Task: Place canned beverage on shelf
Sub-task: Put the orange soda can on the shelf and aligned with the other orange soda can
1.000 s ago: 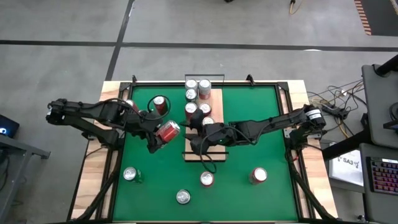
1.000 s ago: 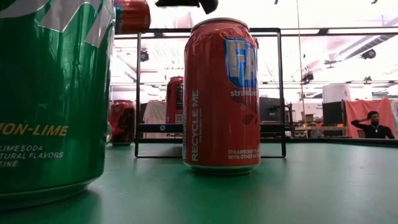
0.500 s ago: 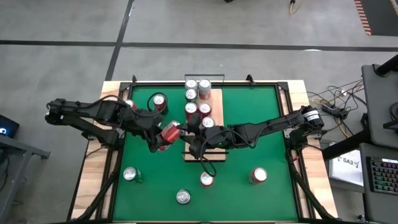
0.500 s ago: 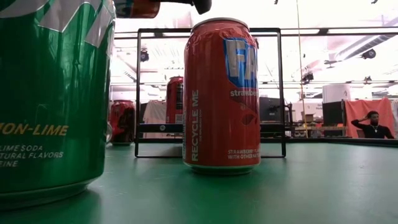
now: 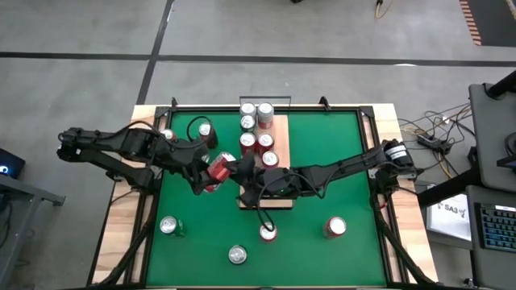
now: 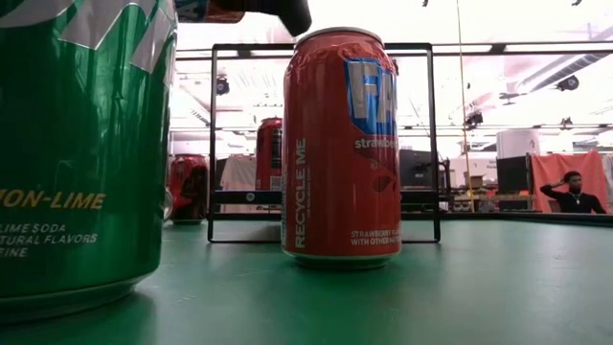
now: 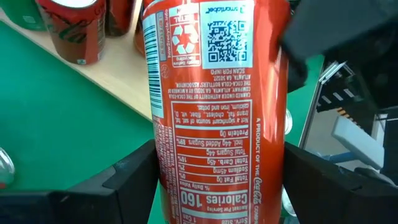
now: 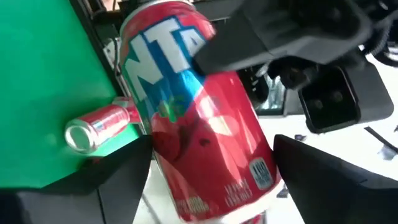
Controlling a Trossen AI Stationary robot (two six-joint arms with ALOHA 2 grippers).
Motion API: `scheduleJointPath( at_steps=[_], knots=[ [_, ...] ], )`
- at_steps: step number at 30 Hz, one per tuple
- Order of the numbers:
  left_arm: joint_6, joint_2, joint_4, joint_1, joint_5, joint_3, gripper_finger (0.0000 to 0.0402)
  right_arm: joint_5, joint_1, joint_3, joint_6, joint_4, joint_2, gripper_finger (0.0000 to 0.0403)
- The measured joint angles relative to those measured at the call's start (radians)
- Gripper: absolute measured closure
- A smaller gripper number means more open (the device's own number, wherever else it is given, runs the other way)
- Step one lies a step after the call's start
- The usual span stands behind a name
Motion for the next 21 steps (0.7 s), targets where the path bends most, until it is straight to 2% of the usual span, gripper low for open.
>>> scheduleJointPath(
  at_steps=[11,21],
  knots=[
    [0.001,0.003,0.007,0.0,0.009,0.0,0.0126,0.035,0.0,0.0,-0.289,0.173,0.076,0.0063],
    [0.002,0.003,0.006,0.0,0.008,0.0,0.0125,0.054,-0.008,-0.002,-0.338,0.193,0.078,0.0113]
  ],
)
